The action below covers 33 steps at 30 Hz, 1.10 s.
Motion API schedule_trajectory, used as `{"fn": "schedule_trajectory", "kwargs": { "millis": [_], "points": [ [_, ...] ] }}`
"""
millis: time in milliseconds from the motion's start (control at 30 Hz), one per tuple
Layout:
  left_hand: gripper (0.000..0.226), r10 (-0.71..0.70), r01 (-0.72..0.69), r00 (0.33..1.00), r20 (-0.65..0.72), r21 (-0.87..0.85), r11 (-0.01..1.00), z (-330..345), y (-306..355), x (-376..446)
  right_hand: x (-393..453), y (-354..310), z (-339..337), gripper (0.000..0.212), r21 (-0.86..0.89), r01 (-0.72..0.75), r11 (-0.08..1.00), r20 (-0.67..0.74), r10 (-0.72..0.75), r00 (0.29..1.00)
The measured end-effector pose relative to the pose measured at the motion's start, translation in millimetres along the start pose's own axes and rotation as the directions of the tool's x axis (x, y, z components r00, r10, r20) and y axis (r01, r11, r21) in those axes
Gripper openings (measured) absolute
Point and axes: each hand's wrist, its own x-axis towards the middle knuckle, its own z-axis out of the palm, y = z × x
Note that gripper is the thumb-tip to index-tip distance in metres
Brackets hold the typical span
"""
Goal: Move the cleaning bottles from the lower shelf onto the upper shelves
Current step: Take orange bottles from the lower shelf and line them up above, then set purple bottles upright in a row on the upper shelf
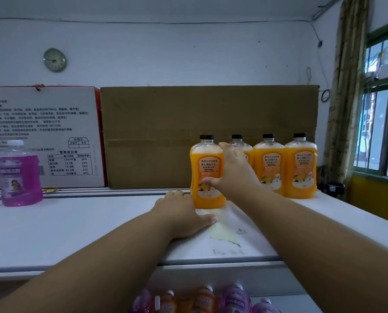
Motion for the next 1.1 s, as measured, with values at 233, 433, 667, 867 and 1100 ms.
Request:
{"fn": "schedule_trajectory", "kwargs": {
  "millis": [233,433,667,867,1100],
  "points": [
    [0.069,-0.054,0.047,0.989,-0.137,-0.055,0.997,-15.5,9.1,-28.8,-17.8,-5.7,-17.7,0.108,-0.097,0.025,0.995,0.032,-0.022,0.999],
    [0.055,-0.090,0.048,0.922,-0.376,-0.120,0.992,-19.9,41.3,-97.1,-73.4,-17.4,-70.5,0.085,-0.046,0.224,0.974,-0.083,-0.227,0.970],
    [0.061,-0.055,-0.060,0.819,-0.571,-0.180,0.982,23.7,101.7,-198.0,-174.0,-3.0,-139.8,0.064,0.060,0.370,0.927,-0.100,-0.363,0.927],
    [0.045,-0.057,-0.010,0.944,-0.324,-0.201,0.979,120.6,128.3,-243.2,-267.1,26.5,-152.2,0.059,0.154,0.333,0.930,0.055,-0.345,0.937],
    [0.046,-0.038,0.018,0.995,-0.091,-0.211,0.977,204.1,120.2,-202.3,-292.8,63.6,-114.4,0.053,0.071,0.185,0.980,0.193,-0.195,0.962]
  ]
}}
